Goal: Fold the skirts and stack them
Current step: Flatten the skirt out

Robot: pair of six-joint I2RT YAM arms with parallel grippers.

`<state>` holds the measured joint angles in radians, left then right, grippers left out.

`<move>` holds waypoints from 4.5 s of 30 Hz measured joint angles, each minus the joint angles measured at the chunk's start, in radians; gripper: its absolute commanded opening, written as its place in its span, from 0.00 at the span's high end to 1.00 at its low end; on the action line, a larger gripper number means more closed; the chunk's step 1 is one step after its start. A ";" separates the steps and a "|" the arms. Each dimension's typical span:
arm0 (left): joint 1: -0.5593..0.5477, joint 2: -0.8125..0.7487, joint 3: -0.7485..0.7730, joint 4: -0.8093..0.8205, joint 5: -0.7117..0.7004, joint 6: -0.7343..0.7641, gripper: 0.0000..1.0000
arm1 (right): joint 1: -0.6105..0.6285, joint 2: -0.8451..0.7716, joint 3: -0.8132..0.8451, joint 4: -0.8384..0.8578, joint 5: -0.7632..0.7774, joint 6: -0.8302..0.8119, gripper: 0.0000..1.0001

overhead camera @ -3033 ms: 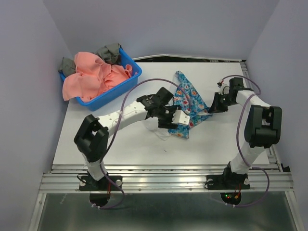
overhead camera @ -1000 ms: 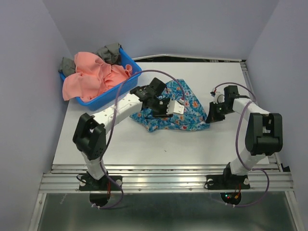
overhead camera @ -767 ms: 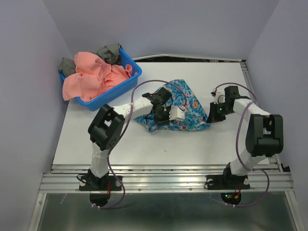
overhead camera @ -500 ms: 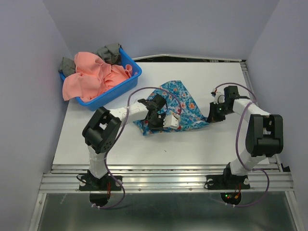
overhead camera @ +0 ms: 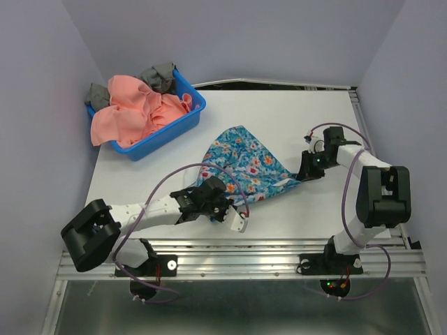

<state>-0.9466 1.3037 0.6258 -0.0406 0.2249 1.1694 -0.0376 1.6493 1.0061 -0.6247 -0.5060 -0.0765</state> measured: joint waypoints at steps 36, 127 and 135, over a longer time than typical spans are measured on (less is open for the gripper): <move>0.181 0.445 0.430 -0.224 0.249 -0.533 0.74 | 0.514 -0.518 -0.377 0.245 0.132 -0.302 0.51; 0.356 0.580 0.898 -0.368 -0.018 -1.054 0.34 | 0.711 -0.383 -0.082 0.012 0.609 0.045 0.42; 0.342 0.594 0.902 -0.367 -0.036 -1.091 0.34 | 0.540 -0.208 -0.040 0.011 0.648 0.151 0.46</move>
<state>-0.6044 1.8980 1.5280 -0.4080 0.1886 0.0788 0.5026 1.4414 0.9661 -0.6132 0.1417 0.0742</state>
